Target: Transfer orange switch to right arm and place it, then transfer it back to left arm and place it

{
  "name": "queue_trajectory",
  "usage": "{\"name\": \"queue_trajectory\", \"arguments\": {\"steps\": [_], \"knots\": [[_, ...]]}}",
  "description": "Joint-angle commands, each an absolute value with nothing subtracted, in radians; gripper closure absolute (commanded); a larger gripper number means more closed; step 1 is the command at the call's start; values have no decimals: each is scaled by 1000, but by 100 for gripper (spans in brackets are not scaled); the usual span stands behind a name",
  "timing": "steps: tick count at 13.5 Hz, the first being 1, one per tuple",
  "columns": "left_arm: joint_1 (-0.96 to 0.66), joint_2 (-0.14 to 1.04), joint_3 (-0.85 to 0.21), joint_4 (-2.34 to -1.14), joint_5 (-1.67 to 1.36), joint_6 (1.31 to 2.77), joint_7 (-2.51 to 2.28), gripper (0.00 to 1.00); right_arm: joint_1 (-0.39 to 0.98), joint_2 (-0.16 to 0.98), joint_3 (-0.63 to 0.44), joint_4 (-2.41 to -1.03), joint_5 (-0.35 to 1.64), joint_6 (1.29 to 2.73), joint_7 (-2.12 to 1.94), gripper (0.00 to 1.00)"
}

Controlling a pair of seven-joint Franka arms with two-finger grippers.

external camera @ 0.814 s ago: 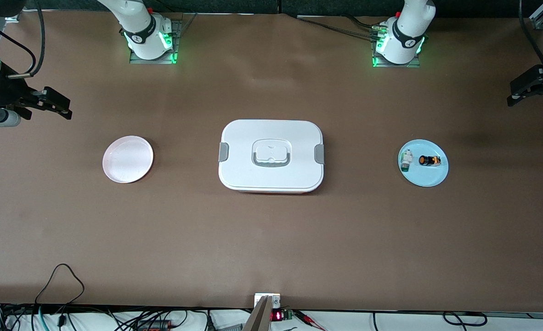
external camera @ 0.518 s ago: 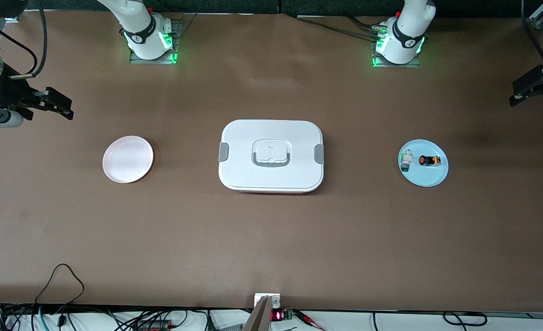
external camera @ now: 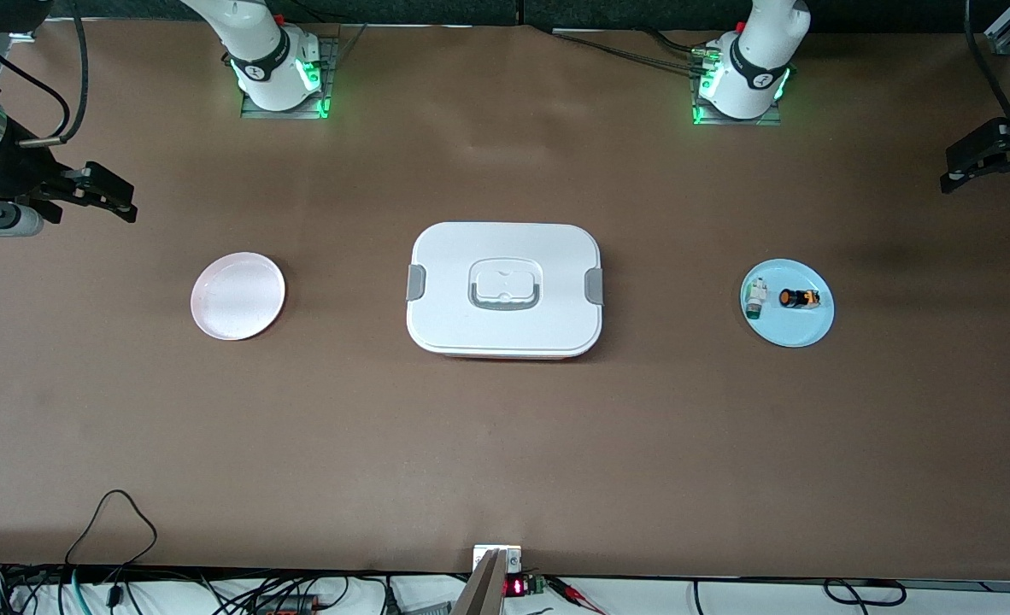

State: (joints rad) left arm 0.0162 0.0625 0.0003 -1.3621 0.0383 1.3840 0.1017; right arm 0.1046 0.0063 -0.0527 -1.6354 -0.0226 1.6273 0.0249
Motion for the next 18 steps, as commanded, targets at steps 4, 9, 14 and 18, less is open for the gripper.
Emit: {"name": "queue_trajectory", "arguments": {"steps": [4, 9, 14, 18], "knots": [[17, 63, -2, -1365, 37, 1368, 80, 0, 104, 18, -52, -1620, -17, 1626, 29, 0], [64, 122, 2, -1387, 37, 1370, 94, 0, 100, 40, -54, -1618, -18, 1635, 31, 0], [118, 167, 2, -1546, -6, 1518, 94, 0, 107, 37, -52, -1617, -26, 1634, 18, 0], [118, 182, 0, -1708, -6, 1647, 98, 0, 130, 11, -41, -1605, -31, 1586, -5, 0]]}}
